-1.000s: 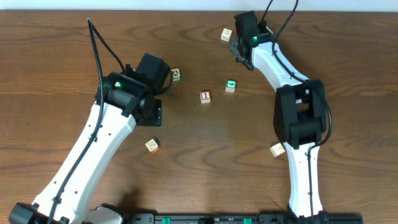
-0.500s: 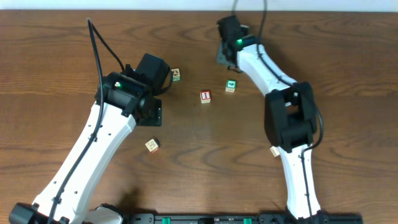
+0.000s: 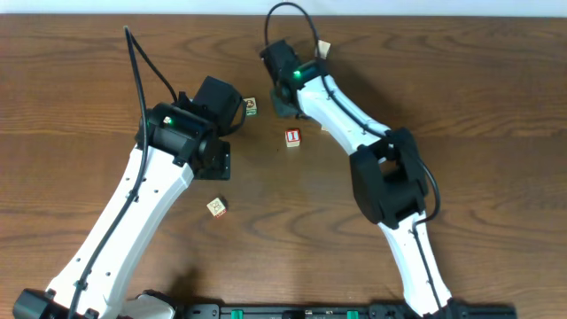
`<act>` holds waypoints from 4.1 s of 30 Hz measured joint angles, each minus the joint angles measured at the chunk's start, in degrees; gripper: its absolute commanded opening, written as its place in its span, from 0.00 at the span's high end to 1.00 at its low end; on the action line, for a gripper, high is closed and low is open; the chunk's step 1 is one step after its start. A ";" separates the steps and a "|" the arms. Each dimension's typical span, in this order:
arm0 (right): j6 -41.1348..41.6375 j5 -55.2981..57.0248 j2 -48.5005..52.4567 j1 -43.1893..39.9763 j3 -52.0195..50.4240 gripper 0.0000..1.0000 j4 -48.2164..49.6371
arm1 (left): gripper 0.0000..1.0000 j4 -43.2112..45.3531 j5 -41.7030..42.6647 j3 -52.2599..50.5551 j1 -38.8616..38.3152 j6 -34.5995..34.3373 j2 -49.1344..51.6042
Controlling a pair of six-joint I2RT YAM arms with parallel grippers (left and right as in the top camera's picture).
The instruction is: Spell out Ai2
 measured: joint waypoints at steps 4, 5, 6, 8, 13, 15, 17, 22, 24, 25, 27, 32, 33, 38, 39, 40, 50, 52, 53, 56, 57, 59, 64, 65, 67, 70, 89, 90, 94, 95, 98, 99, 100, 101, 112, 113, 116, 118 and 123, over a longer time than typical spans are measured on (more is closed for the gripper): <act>-0.42 -0.96 0.24 0.79 2.10 0.84 -3.93 | 0.05 -0.24 0.02 0.04 0.00 -0.28 -2.45; -0.44 -1.11 0.24 0.81 2.38 0.84 -4.33 | 0.05 -0.37 0.02 0.20 0.00 -0.28 -3.67; -0.48 -1.18 0.24 0.81 2.64 0.84 -4.59 | 0.05 -0.46 0.02 0.46 0.00 -0.28 -5.11; -0.61 -1.22 0.24 0.94 2.99 0.85 -5.05 | 0.05 -0.57 -0.20 1.73 0.00 -0.28 -8.59; -0.70 -1.81 0.24 2.32 3.06 0.83 -6.45 | 0.05 -0.52 -3.72 5.55 0.00 -0.28 -18.82; -0.83 -2.12 0.24 3.76 3.08 0.83 -6.80 | 0.05 -0.98 -5.57 5.99 0.00 -0.28 -22.49; -0.85 -2.47 0.20 5.57 3.08 0.83 -6.80 | 0.04 -1.84 -6.84 6.16 0.00 -0.28 -25.20; -1.01 -2.89 -0.72 9.79 3.08 0.82 -6.82 | 0.05 -4.66 -8.35 6.23 0.00 -0.26 -26.12; -1.03 -3.10 -1.64 11.15 3.08 0.81 -7.28 | 0.04 -5.60 -8.52 6.23 0.00 -0.26 -25.57; -1.03 -3.17 -2.21 11.69 3.08 0.80 -7.74 | 0.05 -5.84 -8.55 6.21 0.00 -0.28 -25.22; -1.03 -3.58 -3.23 12.50 3.10 0.78 -8.50 | 0.05 -5.86 -8.55 6.21 0.00 -0.28 -24.81; -1.36 -4.13 -4.39 13.51 3.15 0.76 -8.57 | 0.05 -5.90 -8.55 6.21 0.00 -0.28 -24.85; -1.44 -4.63 -4.39 13.53 3.15 0.76 -8.15 | 0.05 -5.92 -8.55 6.21 0.00 -0.28 -24.85; -1.62 -6.95 -4.39 13.49 3.15 0.73 -5.40 | 0.04 -5.95 -8.55 6.21 0.00 -0.28 -24.85; -1.62 -7.39 -4.39 13.49 3.13 0.75 -4.94 | 0.05 -5.95 -8.55 6.21 0.00 -0.28 -24.83; -1.60 -7.87 -4.39 13.51 3.10 0.75 -4.44 | 0.05 -5.97 -8.55 6.21 0.00 -0.28 -24.85; -0.94 -10.71 -4.39 13.49 -0.61 0.73 0.44 | 0.05 -5.97 -8.55 6.21 0.00 -0.28 -24.83; -0.59 -10.88 -4.39 13.49 -1.86 0.73 1.31 | 0.05 -5.97 -8.55 6.21 0.00 -0.28 -24.83; -0.48 -11.02 -4.39 13.49 -2.38 0.73 1.64 | 0.05 -5.97 -8.55 6.21 0.00 -0.28 -24.83; 0.17 -11.13 -4.39 13.49 -3.10 0.71 2.73 | 0.05 -5.97 -8.55 6.21 0.00 -0.28 -24.83; 0.33 -11.17 -4.39 13.49 -3.10 0.70 3.17 | 0.05 -5.99 -8.55 6.21 0.00 -0.28 -24.83; 0.66 -11.30 -4.39 13.49 -3.10 0.65 4.46 | 0.05 -5.97 -8.55 6.21 0.00 -0.28 -24.83; 0.92 -11.30 -4.39 13.49 -3.15 0.64 7.63 | 0.05 -5.97 -8.55 6.21 0.00 -0.28 -24.83; 0.92 -11.28 -4.39 13.49 -3.15 0.64 7.76 | 0.05 -5.97 -8.55 6.21 0.00 -0.28 -24.83; 0.92 -11.26 -4.39 13.49 -3.15 0.65 8.15 | 0.05 -5.97 -8.55 6.21 0.00 -0.28 -24.83; 0.92 -11.23 -4.39 13.49 -3.15 0.65 8.55 | 0.05 -5.97 -8.55 6.21 0.00 -0.28 -24.83; 6.99 -2.58 -18.43 3.23 -4.00 0.23 -2.56 | 0.04 5.77 -11.15 -5.09 0.04 -0.26 -24.50; 7.23 -2.21 -20.06 0.98 -3.87 0.21 -4.35 | 0.05 7.74 -11.13 -5.90 0.07 -0.22 -24.33; 7.78 -1.25 -22.45 -4.85 -3.78 0.20 -9.42 | 0.05 14.58 -11.04 -9.25 0.87 1.36 -22.49; 7.78 -1.09 -22.64 -5.95 -3.78 0.20 -10.43 | 0.05 15.78 -10.88 -10.14 1.36 1.97 -21.49; 7.80 -0.96 -22.80 -7.91 -3.80 0.20 -12.17 | 0.05 20.46 -8.46 -12.63 3.67 3.80 -16.81; 7.80 -0.94 -22.99 -8.33 -3.80 0.20 -12.50 | 0.04 21.79 -7.04 -13.29 4.70 4.31 -14.49; 7.93 -0.90 -23.28 -8.81 -3.82 0.19 -12.90 | 0.05 22.88 -5.51 -13.62 5.60 4.55 -12.39; 8.00 -0.90 -23.65 -9.14 -3.82 0.19 -13.40 | 0.05 24.37 -3.85 -13.86 6.62 4.66 -9.88; 8.83 0.98 -31.78 -15.37 -6.27 0.12 -19.98 | 0.05 37.97 10.12 -14.27 10.99 4.00 7.06; 8.96 1.29 -33.00 -15.56 -7.93 0.11 -19.85 | 0.05 38.60 11.19 -14.27 10.97 3.98 8.46; 8.87 1.51 -38.47 -15.65 -15.74 0.07 -17.59 | 0.05 40.35 13.38 -14.27 10.99 3.98 12.11; 7.98 1.46 -43.71 -15.65 -22.77 0.03 -13.51 | 0.05 41.77 14.71 -14.29 10.99 3.93 14.12; 5.77 0.61 -54.86 -15.65 -35.06 0.01 -8.33 | 0.04 45.46 16.24 -14.32 10.99 3.06 17.38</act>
